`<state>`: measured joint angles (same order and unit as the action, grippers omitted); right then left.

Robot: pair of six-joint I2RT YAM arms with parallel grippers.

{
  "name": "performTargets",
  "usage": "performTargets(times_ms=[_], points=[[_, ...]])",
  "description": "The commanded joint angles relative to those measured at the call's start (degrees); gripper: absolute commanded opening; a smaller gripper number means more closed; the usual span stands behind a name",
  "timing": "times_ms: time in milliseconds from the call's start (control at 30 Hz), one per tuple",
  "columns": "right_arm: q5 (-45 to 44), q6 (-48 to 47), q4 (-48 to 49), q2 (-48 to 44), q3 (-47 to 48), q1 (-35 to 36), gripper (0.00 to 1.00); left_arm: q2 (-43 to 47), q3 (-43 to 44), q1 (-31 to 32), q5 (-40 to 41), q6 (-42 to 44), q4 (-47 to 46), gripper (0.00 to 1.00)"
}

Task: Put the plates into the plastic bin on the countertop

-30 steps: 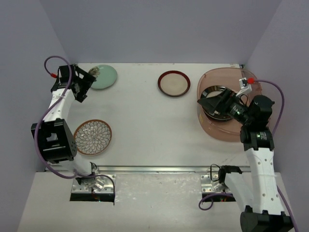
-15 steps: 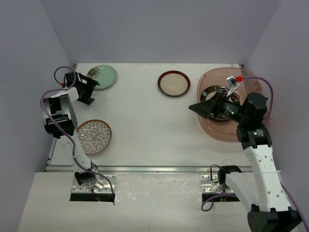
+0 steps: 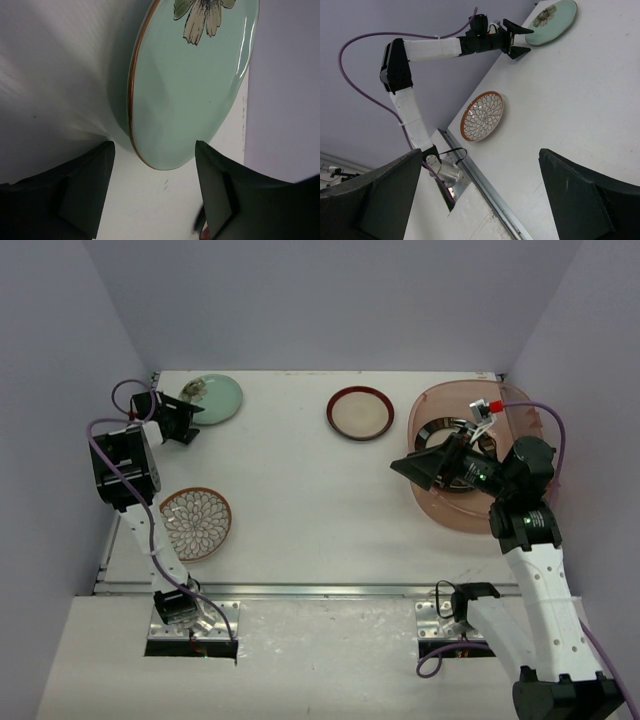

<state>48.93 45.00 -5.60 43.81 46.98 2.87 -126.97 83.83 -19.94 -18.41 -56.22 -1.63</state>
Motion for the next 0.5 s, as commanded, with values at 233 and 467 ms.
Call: performTargets(times_ms=[233, 467], points=[[-0.4, -0.3, 3.2, 0.4, 0.2, 0.4, 0.99, -6.4, 4.9, -0.7, 3.0, -1.6, 3.8, 0.24], [-1.4, -0.7, 2.5, 0.9, 0.8, 0.4, 0.99, 2.3, -3.9, -0.6, -2.2, -7.5, -10.1, 0.0]])
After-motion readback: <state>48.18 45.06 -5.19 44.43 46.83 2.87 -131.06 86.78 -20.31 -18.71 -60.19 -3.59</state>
